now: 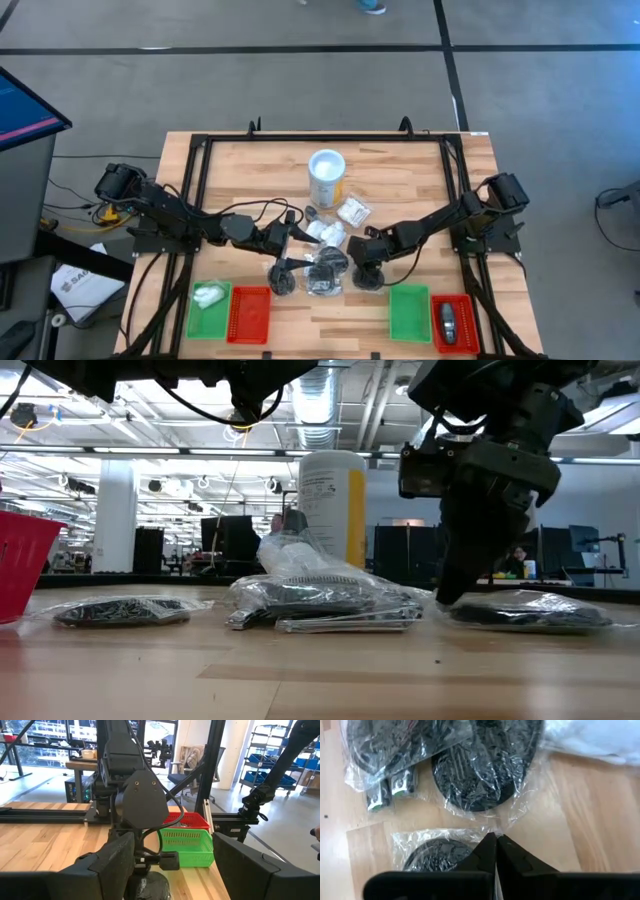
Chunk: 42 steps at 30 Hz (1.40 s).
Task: Pick & Place Travel size toiletries
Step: Put the hairbrush into the left red bin
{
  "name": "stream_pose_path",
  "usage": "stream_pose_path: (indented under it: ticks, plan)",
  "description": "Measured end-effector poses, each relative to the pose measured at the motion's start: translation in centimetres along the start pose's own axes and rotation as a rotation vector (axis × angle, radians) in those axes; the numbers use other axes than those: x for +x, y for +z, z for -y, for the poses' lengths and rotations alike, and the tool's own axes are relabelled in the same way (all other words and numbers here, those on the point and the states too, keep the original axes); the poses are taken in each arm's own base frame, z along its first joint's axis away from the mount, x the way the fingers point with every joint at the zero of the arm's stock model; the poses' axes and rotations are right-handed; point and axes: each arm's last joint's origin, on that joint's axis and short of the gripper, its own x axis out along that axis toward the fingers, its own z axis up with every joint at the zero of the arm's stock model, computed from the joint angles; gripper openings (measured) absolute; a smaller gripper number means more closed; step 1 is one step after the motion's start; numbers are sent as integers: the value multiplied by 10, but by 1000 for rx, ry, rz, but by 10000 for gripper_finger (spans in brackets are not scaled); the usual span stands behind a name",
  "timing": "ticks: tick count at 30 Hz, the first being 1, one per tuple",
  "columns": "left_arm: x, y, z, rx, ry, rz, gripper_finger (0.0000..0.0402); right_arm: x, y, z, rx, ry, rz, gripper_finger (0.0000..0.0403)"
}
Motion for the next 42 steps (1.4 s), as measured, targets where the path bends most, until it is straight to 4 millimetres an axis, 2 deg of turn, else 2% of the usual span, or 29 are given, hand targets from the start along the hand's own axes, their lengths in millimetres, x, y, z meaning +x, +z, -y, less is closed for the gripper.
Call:
stream_pose_path:
  ticks: [11, 25, 36, 42]
  plan:
    - [0, 0, 0, 0, 0, 0, 260, -5, 1, -4, -7, 29, 12, 0]
    - [0, 0, 0, 0, 0, 0, 260, -48, 10, -14, -38, 108, 138, 0]
    - [0, 0, 0, 0, 0, 0, 260, -78, 15, -14, -59, 138, 238, 0]
    - [0, 0, 0, 0, 0, 0, 260, -102, 17, -15, -70, 129, 337, 0]
